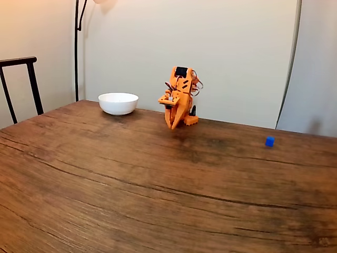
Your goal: Grasp the cube and drop it in the bowl
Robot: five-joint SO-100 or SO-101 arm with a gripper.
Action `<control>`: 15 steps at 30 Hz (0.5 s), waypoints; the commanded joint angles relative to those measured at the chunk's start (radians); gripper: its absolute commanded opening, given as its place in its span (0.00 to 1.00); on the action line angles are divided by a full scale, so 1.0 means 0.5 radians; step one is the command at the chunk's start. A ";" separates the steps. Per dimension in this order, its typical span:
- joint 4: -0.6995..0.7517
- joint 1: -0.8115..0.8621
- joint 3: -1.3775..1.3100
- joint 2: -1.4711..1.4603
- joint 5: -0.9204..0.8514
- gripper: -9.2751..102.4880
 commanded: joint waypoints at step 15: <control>-0.092 -0.175 -0.021 -0.018 -0.006 0.08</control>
